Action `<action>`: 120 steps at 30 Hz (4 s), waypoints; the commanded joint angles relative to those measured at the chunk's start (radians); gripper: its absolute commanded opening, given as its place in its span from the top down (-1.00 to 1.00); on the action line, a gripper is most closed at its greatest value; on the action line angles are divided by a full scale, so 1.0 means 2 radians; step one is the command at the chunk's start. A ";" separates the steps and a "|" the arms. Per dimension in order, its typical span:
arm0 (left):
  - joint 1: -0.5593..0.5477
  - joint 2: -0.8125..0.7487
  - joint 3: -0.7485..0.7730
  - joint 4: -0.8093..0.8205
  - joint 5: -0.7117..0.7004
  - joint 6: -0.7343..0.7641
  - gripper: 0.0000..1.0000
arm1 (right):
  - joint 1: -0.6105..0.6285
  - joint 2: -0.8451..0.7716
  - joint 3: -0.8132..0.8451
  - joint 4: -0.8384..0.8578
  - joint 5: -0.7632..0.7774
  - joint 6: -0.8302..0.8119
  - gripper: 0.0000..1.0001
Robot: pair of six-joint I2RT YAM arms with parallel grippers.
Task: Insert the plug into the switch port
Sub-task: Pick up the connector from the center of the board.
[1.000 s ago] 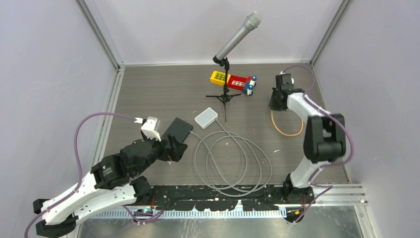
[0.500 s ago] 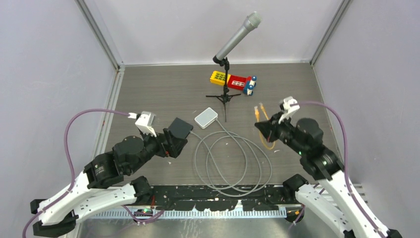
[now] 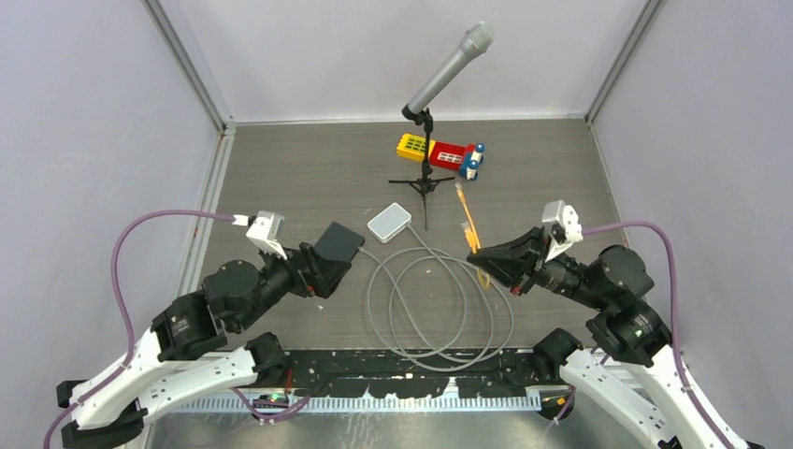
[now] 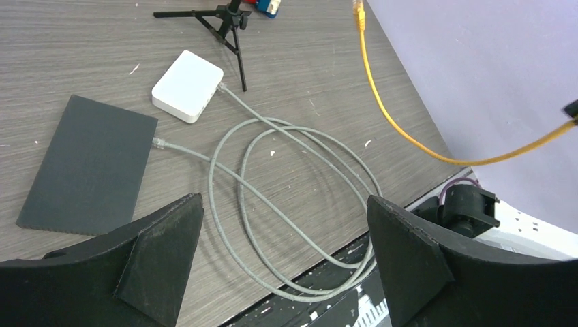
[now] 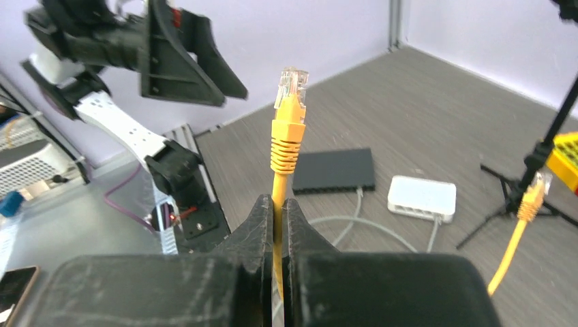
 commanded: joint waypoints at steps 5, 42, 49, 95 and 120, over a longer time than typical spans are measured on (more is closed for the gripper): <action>0.001 -0.004 -0.011 0.033 0.000 -0.003 -0.84 | 0.002 -0.004 0.056 0.061 -0.077 0.028 0.99; 0.000 0.221 0.064 0.456 0.360 0.023 -0.21 | 0.007 0.101 -0.004 0.188 -0.194 0.154 0.99; 0.000 0.238 0.066 0.451 0.353 0.018 -0.20 | 0.009 0.095 -0.004 0.188 -0.199 0.154 0.99; -0.003 0.259 0.068 0.389 0.156 -0.025 1.00 | 0.011 0.123 0.008 0.157 -0.025 -0.017 -0.22; -0.011 0.270 0.075 0.359 0.104 -0.052 1.00 | 0.019 0.176 0.023 0.156 0.023 -0.079 0.08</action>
